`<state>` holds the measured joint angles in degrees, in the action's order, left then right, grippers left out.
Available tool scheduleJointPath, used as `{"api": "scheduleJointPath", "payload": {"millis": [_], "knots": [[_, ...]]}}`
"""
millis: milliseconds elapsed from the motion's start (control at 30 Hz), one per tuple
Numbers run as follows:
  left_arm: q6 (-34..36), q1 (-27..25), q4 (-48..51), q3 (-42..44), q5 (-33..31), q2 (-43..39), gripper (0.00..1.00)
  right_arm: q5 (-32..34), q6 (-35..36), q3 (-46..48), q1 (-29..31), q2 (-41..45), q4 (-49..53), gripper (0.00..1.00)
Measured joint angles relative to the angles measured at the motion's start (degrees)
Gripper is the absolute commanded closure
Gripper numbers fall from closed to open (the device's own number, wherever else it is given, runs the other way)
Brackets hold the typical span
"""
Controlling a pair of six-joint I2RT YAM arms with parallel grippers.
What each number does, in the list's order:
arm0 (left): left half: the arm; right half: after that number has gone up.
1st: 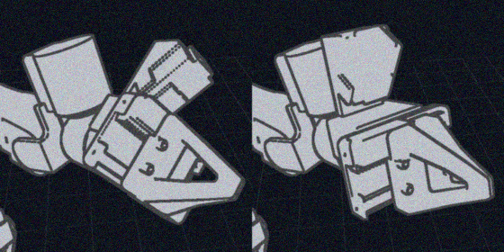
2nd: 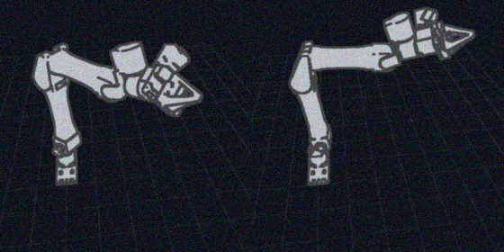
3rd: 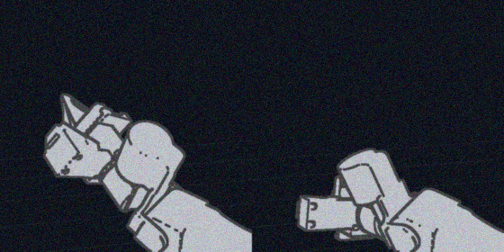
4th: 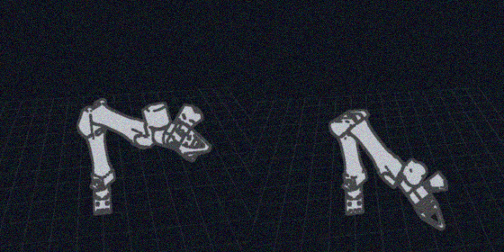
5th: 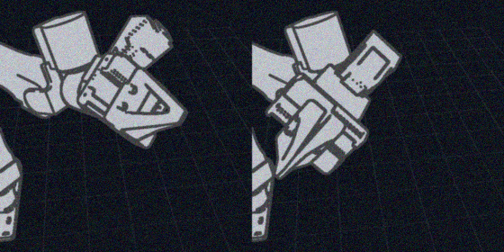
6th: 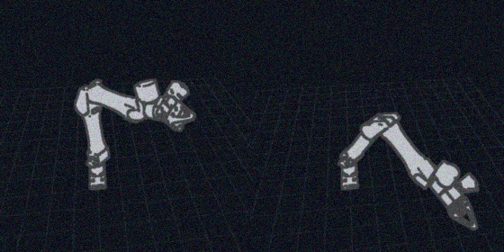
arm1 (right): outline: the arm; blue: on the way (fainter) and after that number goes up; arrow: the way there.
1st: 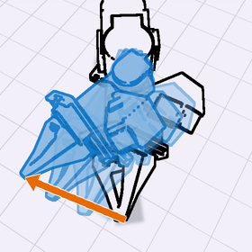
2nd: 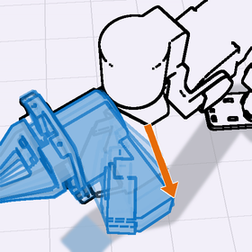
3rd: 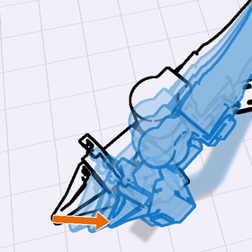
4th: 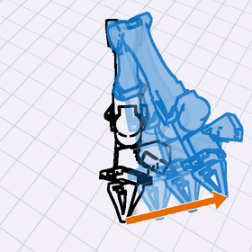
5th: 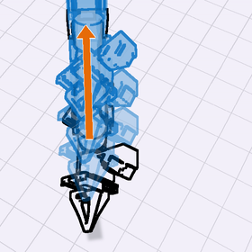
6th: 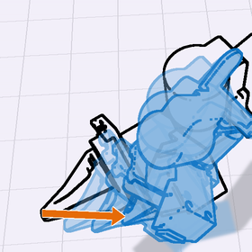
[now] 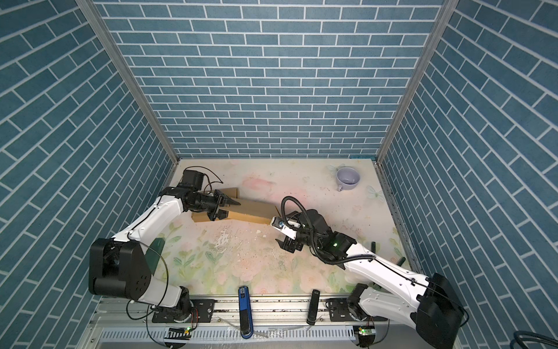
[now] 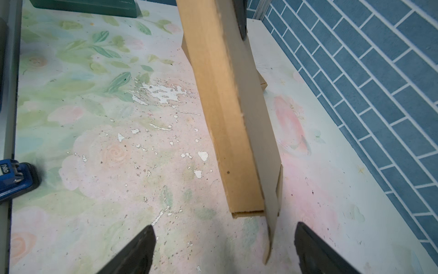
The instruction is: Fold the paper box
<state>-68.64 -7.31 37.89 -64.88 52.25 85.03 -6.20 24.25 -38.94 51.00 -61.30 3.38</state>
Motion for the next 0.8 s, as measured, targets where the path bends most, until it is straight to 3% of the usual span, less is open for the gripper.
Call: {"api": "scheduleJointPath", "payload": {"millis": [633, 800], "knots": [[-0.3, 0.0, 12.0, -3.2, 3.9, -1.9, 1.0, -1.5, 0.3, 1.0, 0.0, -3.6, -8.7, 0.19], [0.5, -0.1, 15.1, -5.0, 3.3, -1.9, 1.0, -3.1, 0.8, 1.0, 0.1, -4.7, -10.9, 0.25]]}}
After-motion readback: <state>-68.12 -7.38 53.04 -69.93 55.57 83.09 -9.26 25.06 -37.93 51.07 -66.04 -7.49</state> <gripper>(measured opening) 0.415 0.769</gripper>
